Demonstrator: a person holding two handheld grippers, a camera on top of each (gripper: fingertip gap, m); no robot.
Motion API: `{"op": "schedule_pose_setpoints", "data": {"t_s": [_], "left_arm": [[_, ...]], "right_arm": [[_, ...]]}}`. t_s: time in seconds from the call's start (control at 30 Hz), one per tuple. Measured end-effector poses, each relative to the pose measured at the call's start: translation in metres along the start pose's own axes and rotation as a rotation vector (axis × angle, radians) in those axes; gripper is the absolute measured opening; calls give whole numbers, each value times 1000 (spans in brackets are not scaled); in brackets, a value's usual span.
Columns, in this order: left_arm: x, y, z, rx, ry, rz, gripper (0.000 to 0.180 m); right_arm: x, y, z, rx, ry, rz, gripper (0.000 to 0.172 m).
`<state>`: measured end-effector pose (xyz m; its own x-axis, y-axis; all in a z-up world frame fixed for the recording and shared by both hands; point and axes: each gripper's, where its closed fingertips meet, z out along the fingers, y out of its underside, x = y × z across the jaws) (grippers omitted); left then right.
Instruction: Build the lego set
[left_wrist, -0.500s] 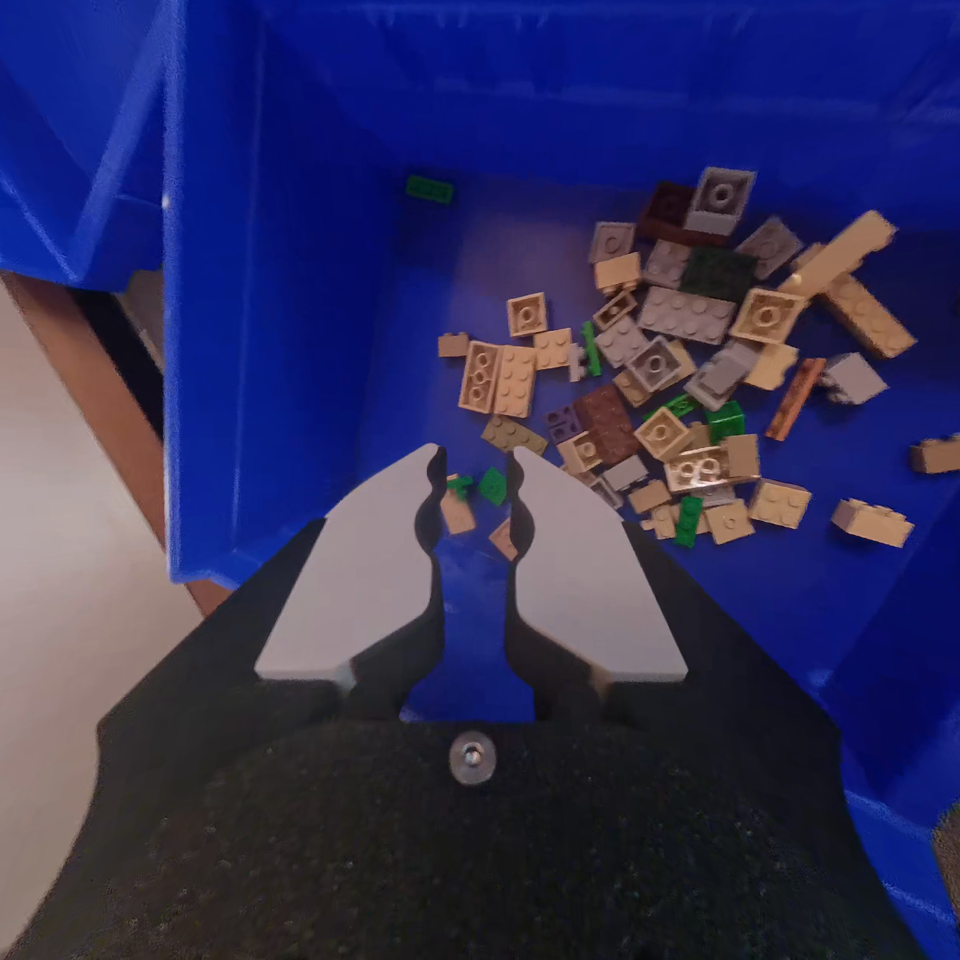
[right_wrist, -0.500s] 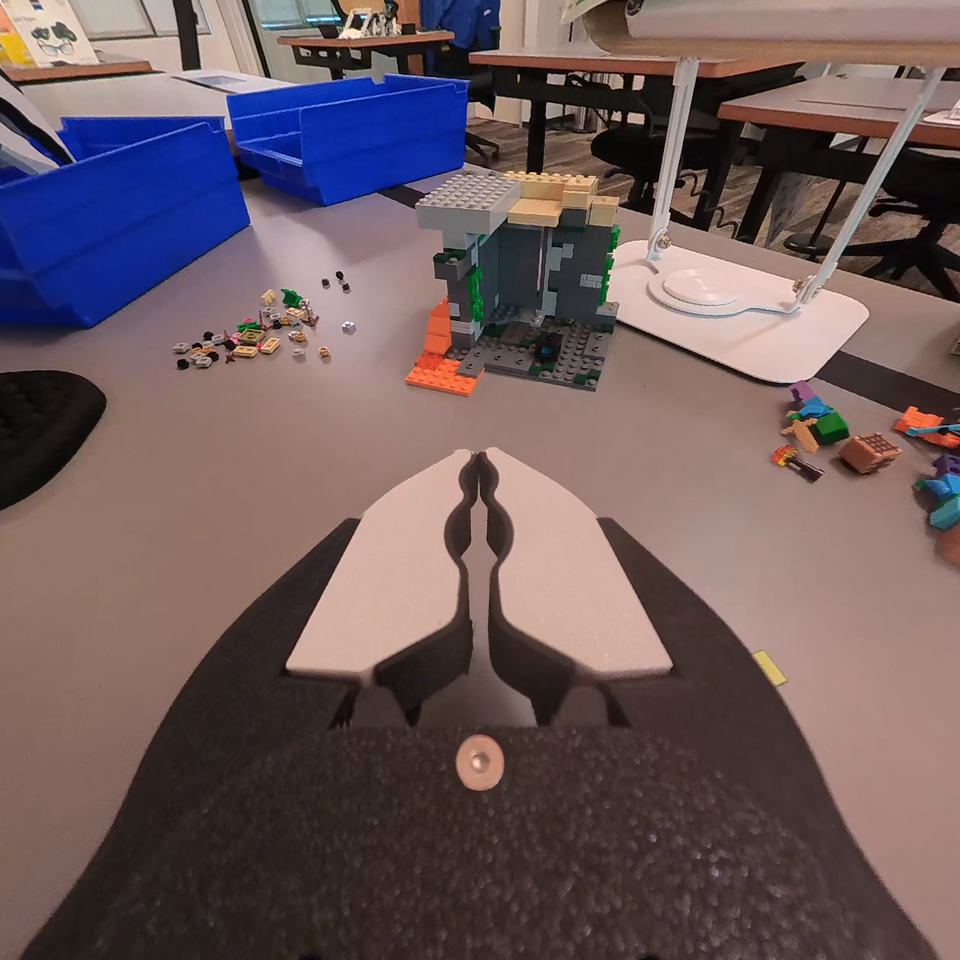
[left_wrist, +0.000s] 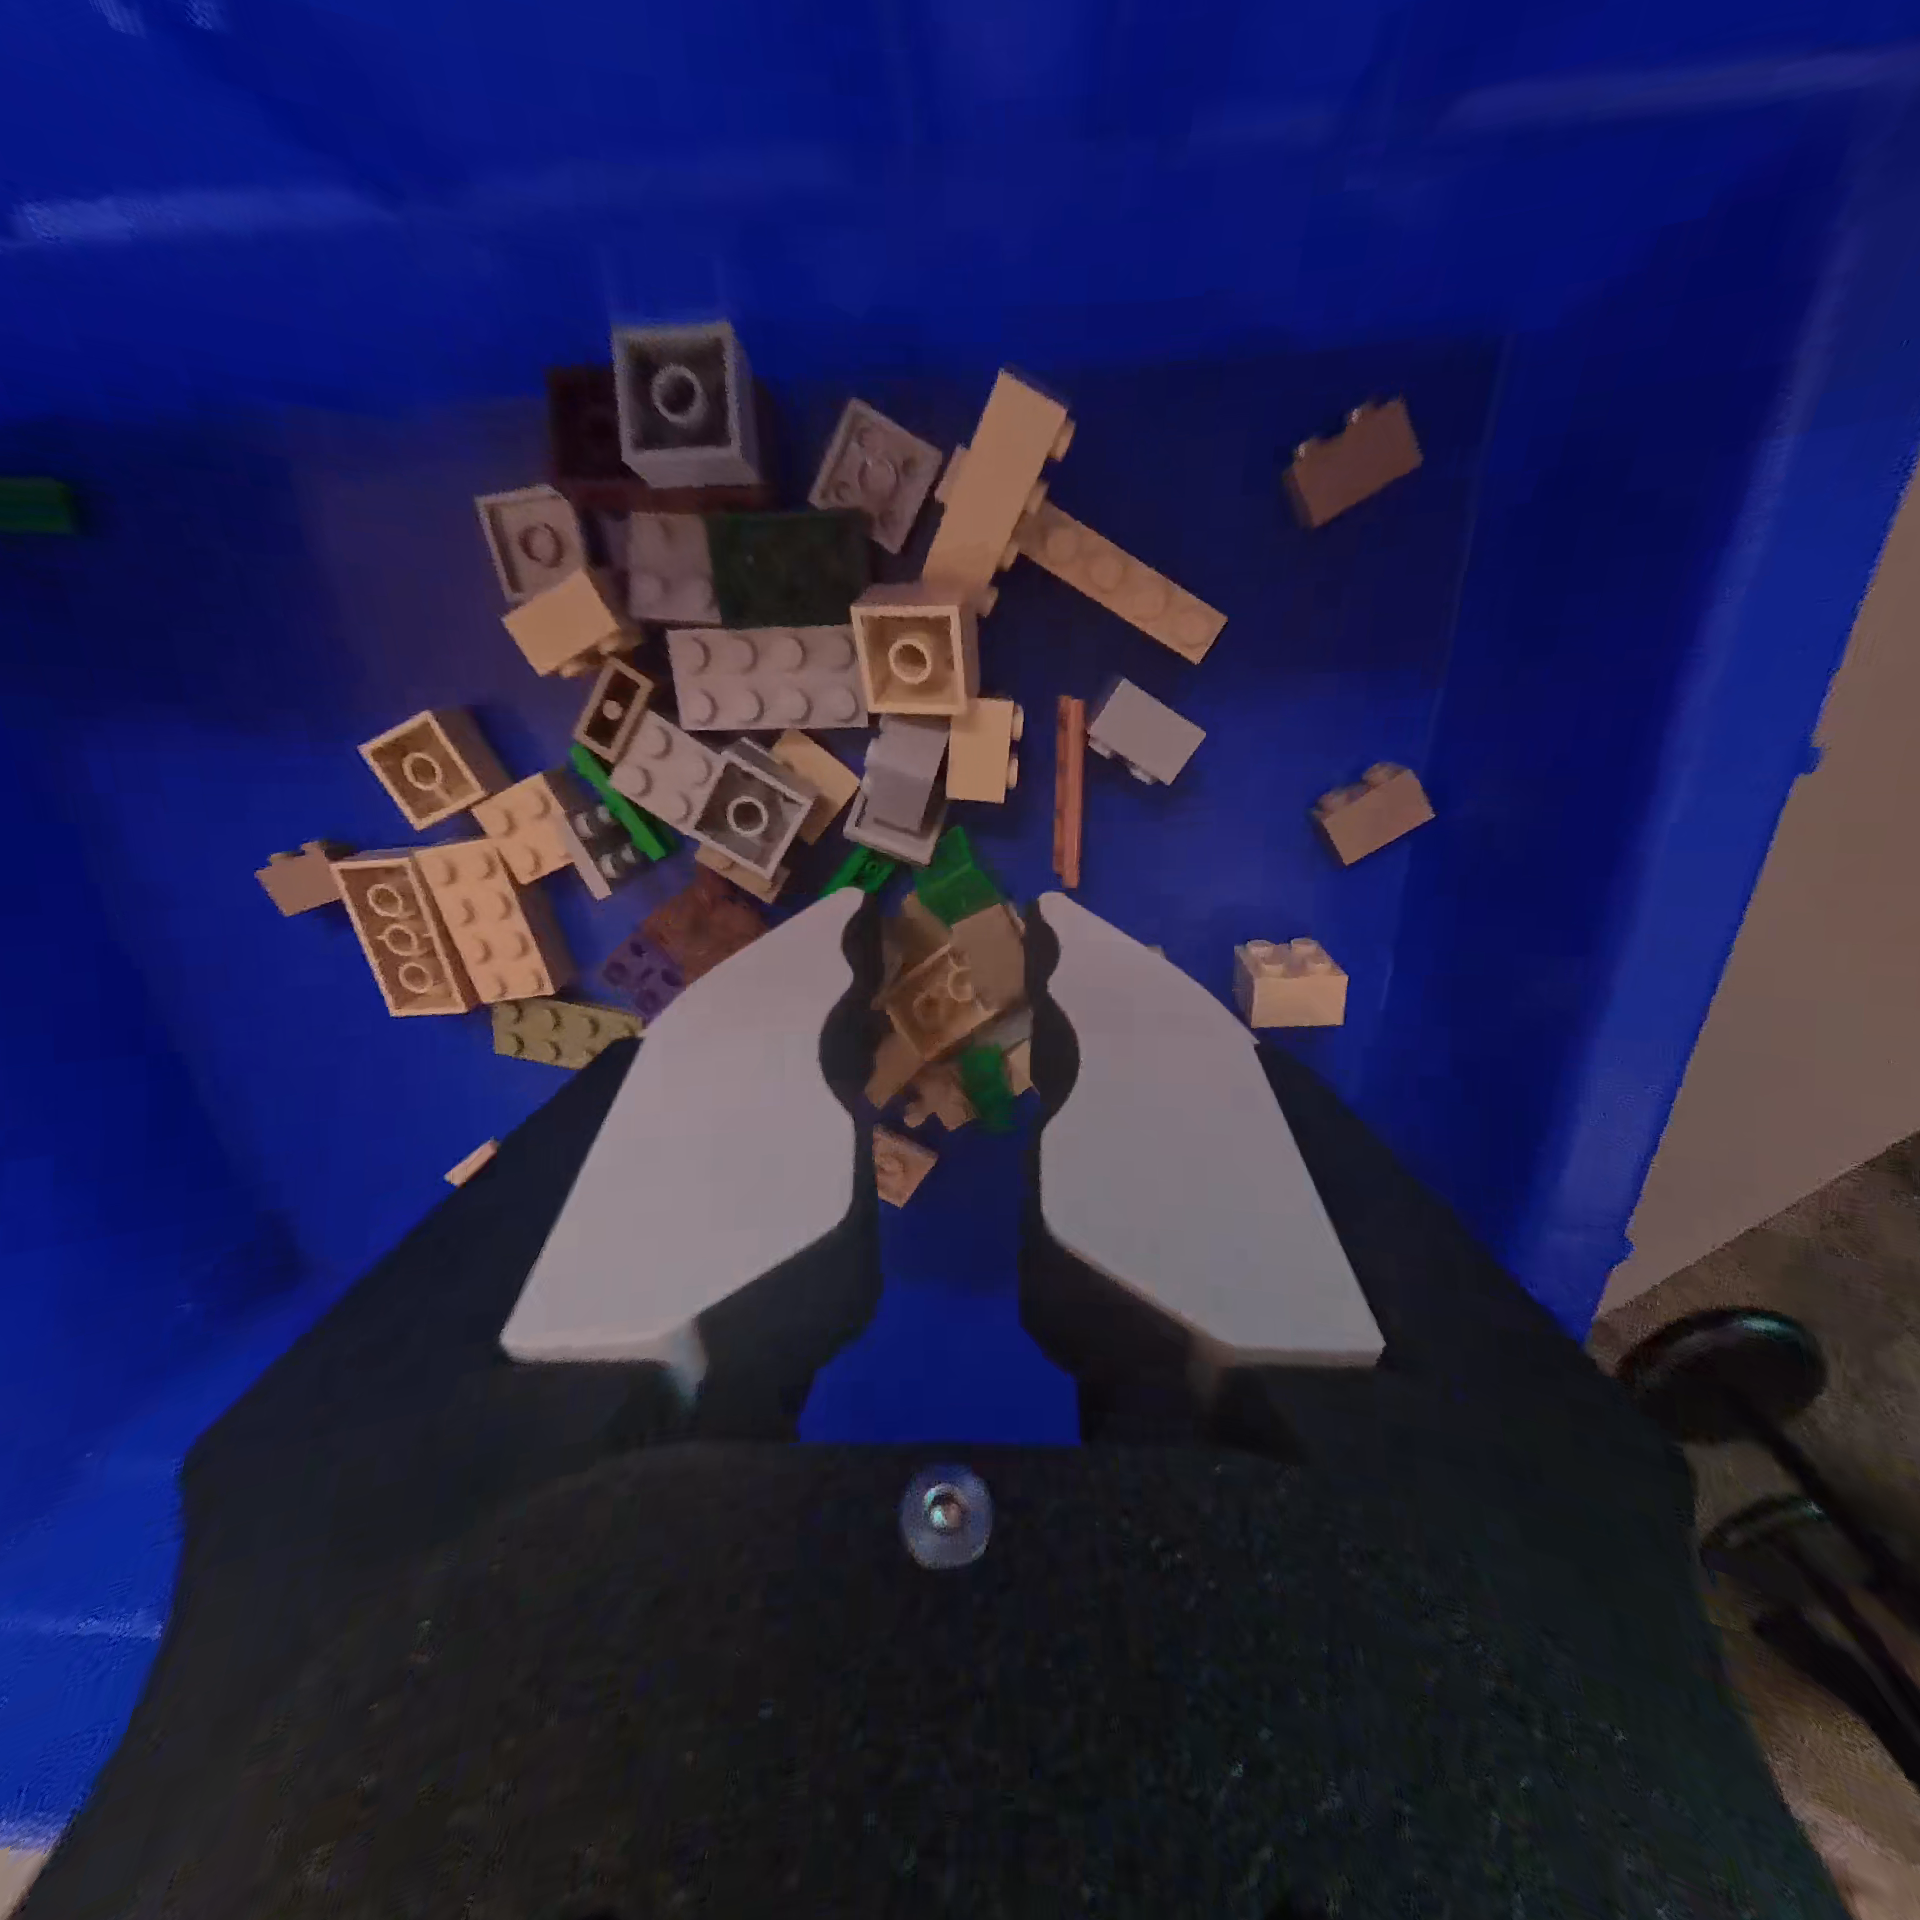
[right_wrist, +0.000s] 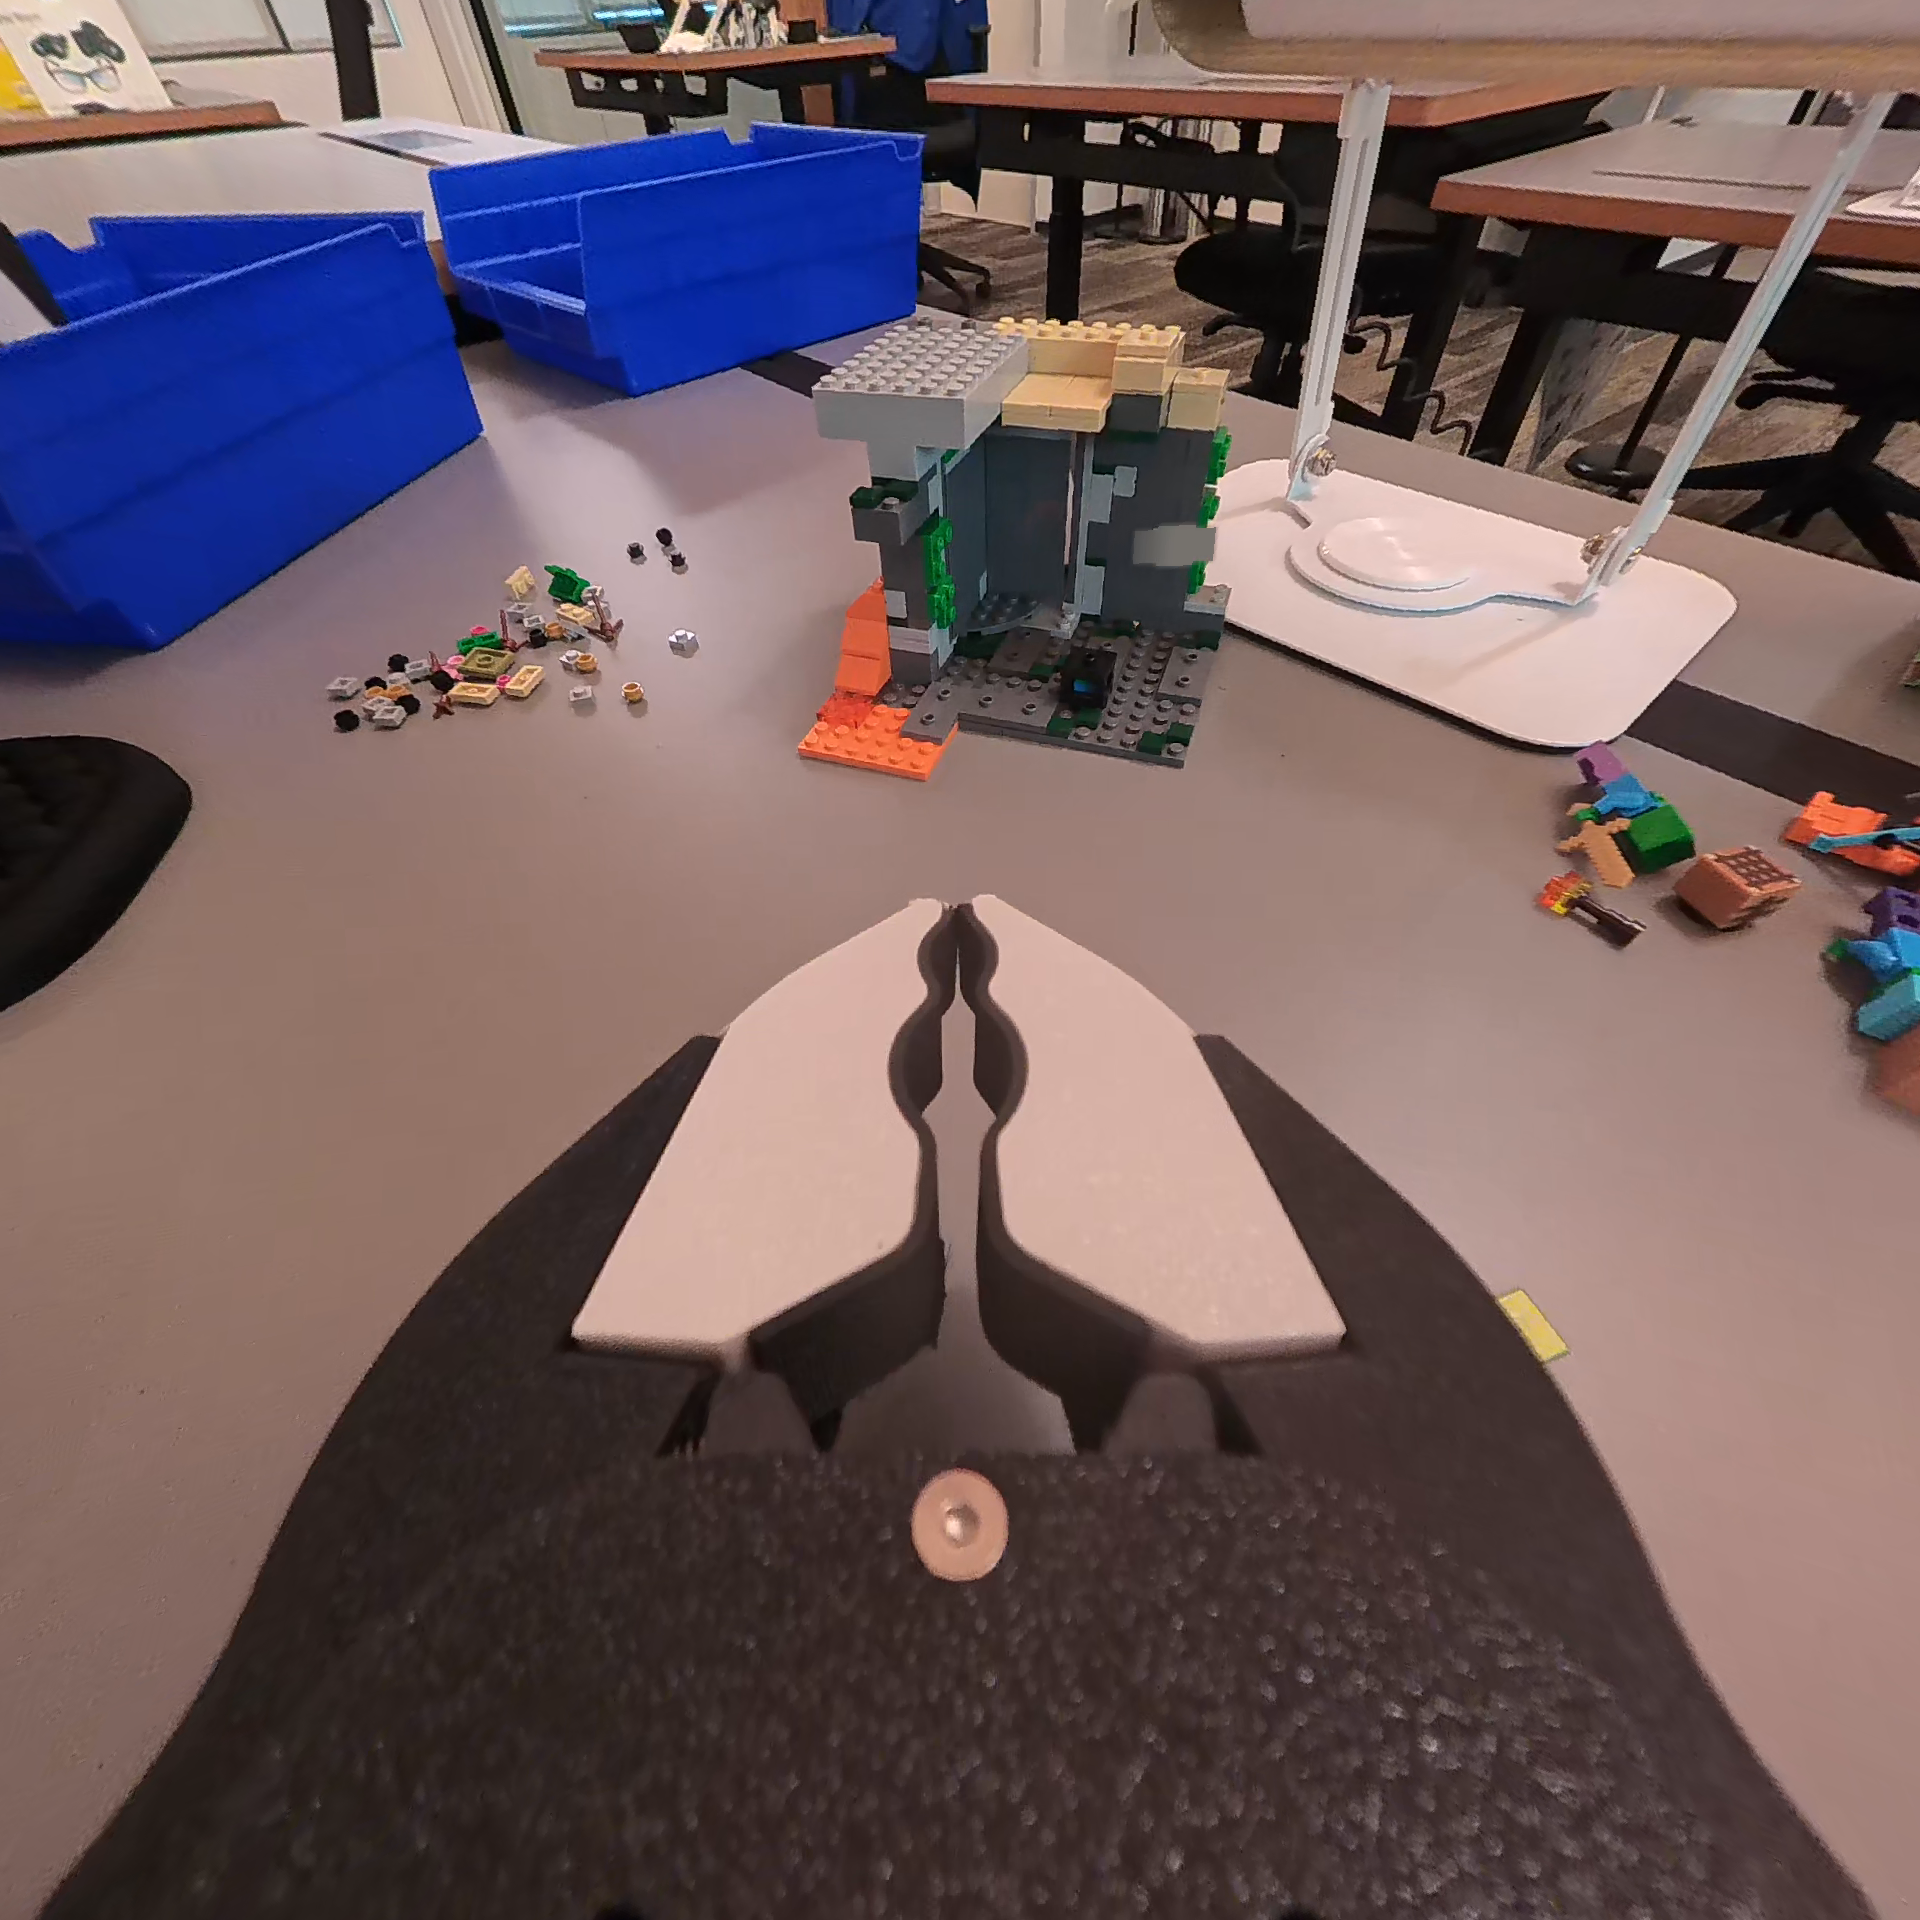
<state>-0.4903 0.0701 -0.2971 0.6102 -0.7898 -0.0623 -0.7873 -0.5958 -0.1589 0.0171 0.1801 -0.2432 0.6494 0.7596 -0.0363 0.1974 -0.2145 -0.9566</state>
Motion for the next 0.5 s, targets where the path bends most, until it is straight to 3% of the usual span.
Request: {"op": "schedule_pose_setpoints", "data": {"t_s": [0.07,0.5], "left_arm": [[-1,6,1,-39,-12,30,13],[-42,22,-29,-47,-186,-71,13]], "right_arm": [[1,0,0,0,3,0,0],[2,-1,-2,4,-4,13,0]]}}
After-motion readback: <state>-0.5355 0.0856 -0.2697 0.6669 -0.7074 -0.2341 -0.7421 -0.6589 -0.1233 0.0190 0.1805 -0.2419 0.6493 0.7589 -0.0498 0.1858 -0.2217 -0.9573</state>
